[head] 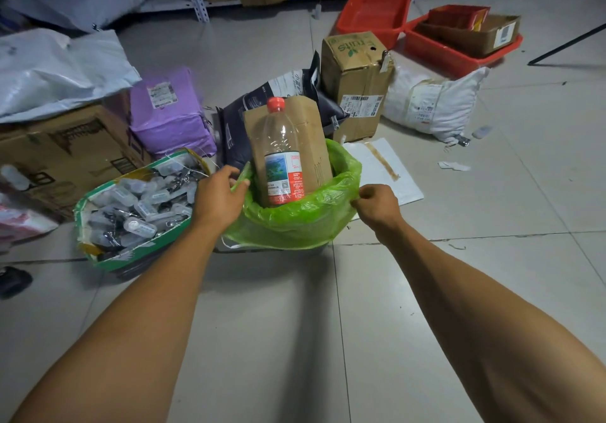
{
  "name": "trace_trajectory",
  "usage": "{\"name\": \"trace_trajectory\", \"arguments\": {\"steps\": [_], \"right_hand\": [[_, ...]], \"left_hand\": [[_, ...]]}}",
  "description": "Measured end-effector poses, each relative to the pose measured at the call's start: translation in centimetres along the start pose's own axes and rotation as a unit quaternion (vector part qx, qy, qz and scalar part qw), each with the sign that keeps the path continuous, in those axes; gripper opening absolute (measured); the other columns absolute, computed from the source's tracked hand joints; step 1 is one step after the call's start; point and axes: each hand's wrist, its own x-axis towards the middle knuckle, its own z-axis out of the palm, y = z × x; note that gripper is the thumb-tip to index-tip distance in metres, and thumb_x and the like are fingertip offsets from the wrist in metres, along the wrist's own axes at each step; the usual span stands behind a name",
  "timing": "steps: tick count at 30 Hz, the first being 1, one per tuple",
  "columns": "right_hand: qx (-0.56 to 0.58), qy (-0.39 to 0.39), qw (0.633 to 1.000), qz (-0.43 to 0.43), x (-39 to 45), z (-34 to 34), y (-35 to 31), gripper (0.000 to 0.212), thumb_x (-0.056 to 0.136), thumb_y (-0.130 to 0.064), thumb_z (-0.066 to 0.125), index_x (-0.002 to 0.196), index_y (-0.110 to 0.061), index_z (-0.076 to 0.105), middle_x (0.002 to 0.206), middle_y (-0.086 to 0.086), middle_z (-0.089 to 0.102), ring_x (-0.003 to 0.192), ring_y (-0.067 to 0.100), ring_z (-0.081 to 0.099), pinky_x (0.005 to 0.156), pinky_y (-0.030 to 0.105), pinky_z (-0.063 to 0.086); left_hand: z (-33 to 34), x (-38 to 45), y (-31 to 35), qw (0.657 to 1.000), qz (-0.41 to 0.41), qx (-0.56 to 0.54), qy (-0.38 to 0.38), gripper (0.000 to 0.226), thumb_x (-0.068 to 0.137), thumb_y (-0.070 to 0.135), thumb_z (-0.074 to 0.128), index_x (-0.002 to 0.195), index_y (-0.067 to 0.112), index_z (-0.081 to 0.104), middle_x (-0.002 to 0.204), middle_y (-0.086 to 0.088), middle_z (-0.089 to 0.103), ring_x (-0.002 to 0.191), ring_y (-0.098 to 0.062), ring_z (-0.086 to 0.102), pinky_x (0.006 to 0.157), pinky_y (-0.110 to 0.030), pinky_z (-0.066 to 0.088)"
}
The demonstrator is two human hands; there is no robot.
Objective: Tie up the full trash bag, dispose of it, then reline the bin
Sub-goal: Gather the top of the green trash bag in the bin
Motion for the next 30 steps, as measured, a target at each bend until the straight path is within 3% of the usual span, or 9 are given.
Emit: {"name": "trace_trajectory", "arguments": {"steps": [2,5,9,12,17,21,24,28,30], "right_hand": [[0.031,0.019,0.999,0.004,-0.2,-0.6,-0.3,0.009,0.078,-0.009,0.053,0.08,-0.004,0.061,0.068,0.003,0.058,0.062,0.018,0.051,0.056,0.029,0.04],[0.098,0.013,0.995,0.021,-0.4,-0.9,-0.7,0.003,0.084,-0.015,0.049,0.086,-0.013,0.052,0.081,0.003,0.055,0.068,0.018,0.051,0.056,0.031,0.043],[0.169,0.001,0.985,0.037,-0.5,-1.2,-0.5,0.007,0.075,-0.013,0.052,0.075,-0.017,0.046,0.082,0.011,0.057,0.073,0.027,0.057,0.069,0.054,0.057],[0.17,0.013,0.985,0.021,-0.8,-1.7,-0.9,0.021,0.073,0.0,0.058,0.07,-0.017,0.047,0.075,0.01,0.055,0.07,0.025,0.055,0.064,0.045,0.054],[0.183,-0.001,0.983,-0.021,-1.1,-2.3,-2.2,0.027,0.075,0.013,0.064,0.073,-0.013,0.059,0.071,0.003,0.06,0.063,0.015,0.055,0.054,0.024,0.045],[0.255,-0.019,0.967,0.004,-1.2,-2.3,-3.0,0.026,0.076,0.009,0.061,0.09,-0.011,0.068,0.084,0.004,0.066,0.073,0.017,0.059,0.062,0.026,0.047],[0.307,-0.018,0.951,0.032,-1.0,-2.3,-3.7,0.024,0.08,0.003,0.057,0.089,-0.014,0.073,0.09,0.004,0.068,0.077,0.019,0.06,0.065,0.029,0.05],[0.305,-0.002,0.952,0.035,-0.7,-1.8,-4.5,0.03,0.084,0.008,0.053,0.101,-0.006,0.073,0.102,0.013,0.069,0.084,0.024,0.064,0.072,0.033,0.056],[0.304,0.006,0.952,0.033,-0.5,-1.7,-5.1,0.033,0.085,0.01,0.053,0.108,-0.006,0.07,0.102,0.013,0.067,0.079,0.022,0.064,0.068,0.03,0.057]], "left_hand": [[-0.1,0.3,-0.4,1.0,-0.014,0.01,0.01,0.025,0.096,0.021,0.053,0.112,0.007,0.065,0.104,-0.017,0.07,0.099,-0.036,0.064,0.083,-0.038,0.047],[0.0,0.6,-1.1,0.997,-0.074,0.018,-0.025,0.023,0.092,0.017,0.056,0.108,0.005,0.067,0.104,-0.02,0.069,0.1,-0.038,0.063,0.086,-0.039,0.05],[0.7,0.3,-1.4,0.974,-0.184,-0.052,-0.123,0.029,0.095,0.023,0.046,0.089,0.004,0.067,0.085,-0.02,0.069,0.08,-0.037,0.07,0.077,-0.045,0.059],[1.0,0.2,-1.3,0.958,-0.221,-0.113,-0.141,0.026,0.095,0.017,0.045,0.085,0.003,0.065,0.079,-0.017,0.06,0.072,-0.029,0.06,0.068,-0.038,0.051],[0.8,0.9,-1.4,0.942,-0.253,-0.198,-0.102,0.011,0.087,0.003,0.058,0.089,0.001,0.068,0.082,-0.02,0.064,0.075,-0.028,0.064,0.072,-0.042,0.056],[0.8,0.8,-1.1,0.944,-0.246,-0.207,-0.069,0.016,0.086,-0.002,0.062,0.074,0.01,0.062,0.083,-0.015,0.063,0.07,-0.023,0.059,0.069,-0.034,0.051],[0.7,1.0,-1.1,0.952,-0.231,-0.198,-0.027,0.009,0.088,0.009,0.065,0.097,0.011,0.064,0.096,-0.014,0.064,0.08,-0.024,0.059,0.076,-0.035,0.05],[0.4,1.4,-0.5,0.962,-0.205,-0.181,0.008,0.013,0.093,0.02,0.052,0.103,0.013,0.057,0.1,-0.013,0.063,0.09,-0.03,0.06,0.079,-0.038,0.049],[0.1,1.6,0.3,0.964,-0.189,-0.188,0.029,0.013,0.096,0.02,0.048,0.105,0.013,0.053,0.098,-0.011,0.06,0.087,-0.028,0.057,0.076,-0.037,0.047]]}}
